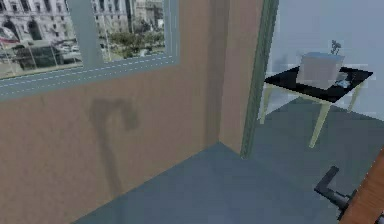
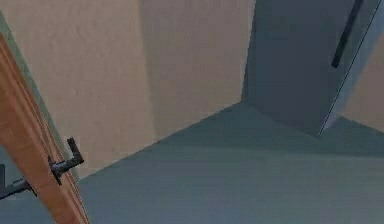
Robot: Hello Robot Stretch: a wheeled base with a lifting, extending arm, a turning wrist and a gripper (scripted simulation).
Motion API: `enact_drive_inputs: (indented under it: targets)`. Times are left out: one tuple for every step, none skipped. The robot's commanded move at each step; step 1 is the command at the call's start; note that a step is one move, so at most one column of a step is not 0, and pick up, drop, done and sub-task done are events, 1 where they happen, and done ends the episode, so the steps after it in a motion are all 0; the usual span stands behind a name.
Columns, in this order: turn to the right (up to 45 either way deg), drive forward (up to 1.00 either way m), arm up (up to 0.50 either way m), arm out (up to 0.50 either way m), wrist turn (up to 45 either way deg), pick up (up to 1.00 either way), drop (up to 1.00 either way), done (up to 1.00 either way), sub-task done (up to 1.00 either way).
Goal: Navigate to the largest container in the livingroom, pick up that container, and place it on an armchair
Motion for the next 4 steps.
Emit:
enact_drive_inputs:
  targets:
    - [0.0,0.65,0.0,0.0,0.0,0.0,0.0,0.0,0.0]
    - [45.0,0.0,0.0,0.0,0.0,0.0,0.0,0.0,0.0]
    - [3.0,0.0,0.0,0.0,0.0,0.0,0.0,0.0,0.0]
    - [0.0,0.5,0.0,0.0,0.0,0.0,0.0,0.0,0.0]
